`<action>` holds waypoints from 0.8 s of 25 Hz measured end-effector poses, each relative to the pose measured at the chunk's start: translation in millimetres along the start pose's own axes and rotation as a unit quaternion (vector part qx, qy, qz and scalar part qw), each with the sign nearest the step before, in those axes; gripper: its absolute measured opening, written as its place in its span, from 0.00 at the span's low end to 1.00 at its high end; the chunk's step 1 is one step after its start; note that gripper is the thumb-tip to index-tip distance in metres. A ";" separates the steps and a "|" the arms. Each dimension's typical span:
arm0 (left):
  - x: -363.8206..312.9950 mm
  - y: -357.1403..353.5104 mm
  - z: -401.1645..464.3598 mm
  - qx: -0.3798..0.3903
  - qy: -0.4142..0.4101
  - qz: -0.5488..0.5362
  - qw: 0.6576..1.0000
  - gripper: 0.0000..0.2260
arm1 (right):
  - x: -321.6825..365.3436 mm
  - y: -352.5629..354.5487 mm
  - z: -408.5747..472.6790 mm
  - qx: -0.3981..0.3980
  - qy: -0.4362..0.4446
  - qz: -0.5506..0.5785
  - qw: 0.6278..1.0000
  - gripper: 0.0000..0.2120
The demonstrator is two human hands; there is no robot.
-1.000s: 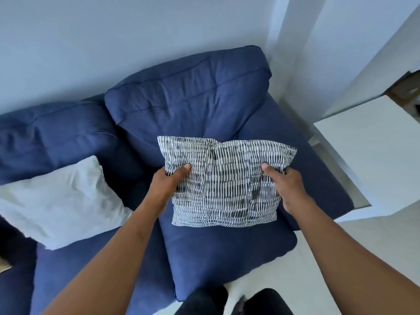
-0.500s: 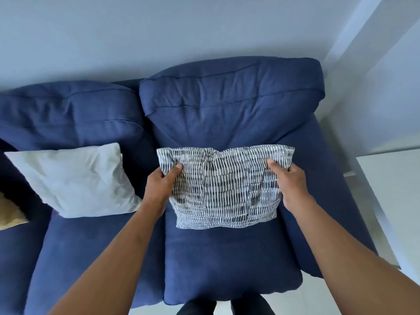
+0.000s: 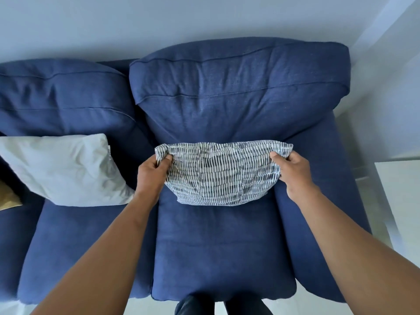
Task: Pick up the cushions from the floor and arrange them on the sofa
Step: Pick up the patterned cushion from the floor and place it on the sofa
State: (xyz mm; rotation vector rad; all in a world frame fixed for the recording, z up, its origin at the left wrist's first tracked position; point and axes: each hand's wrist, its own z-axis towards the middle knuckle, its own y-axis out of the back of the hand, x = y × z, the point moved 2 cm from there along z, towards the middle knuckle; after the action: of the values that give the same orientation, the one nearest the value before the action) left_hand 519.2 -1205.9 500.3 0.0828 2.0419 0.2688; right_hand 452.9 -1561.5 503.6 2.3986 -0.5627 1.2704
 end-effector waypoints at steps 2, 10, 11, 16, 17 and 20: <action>6.2 2.2 19.4 -0.008 -0.001 0.023 1.000 0.08 | -0.7 -3.6 14.3 -0.019 0.018 -0.020 0.999 0.06; 17.4 -12.1 91.3 0.006 0.003 0.039 0.999 0.29 | -2.5 -27.6 73.0 -0.028 0.012 -0.061 0.998 0.07; 12.3 -16.8 98.7 0.006 -0.001 0.037 0.999 0.29 | 1.4 -29.4 81.3 -0.031 0.020 -0.069 0.997 0.08; -3.8 -36.7 120.8 -0.014 0.007 0.031 0.999 0.20 | 14.2 -38.1 114.4 -0.057 0.028 -0.075 0.995 0.12; -4.7 -39.4 124.0 -0.015 0.016 0.032 0.999 0.17 | 13.2 -38.8 118.1 -0.059 0.017 -0.081 0.995 0.11; -11.0 -42.0 137.4 -0.030 0.010 0.029 0.999 0.09 | 15.3 -40.2 129.9 -0.076 0.027 -0.092 0.992 0.11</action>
State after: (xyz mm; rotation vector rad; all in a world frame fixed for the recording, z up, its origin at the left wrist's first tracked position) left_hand 647.9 -1227.4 439.1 0.1022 2.0521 0.3689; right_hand 571.2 -1593.9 442.7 2.2270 -0.3956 1.1662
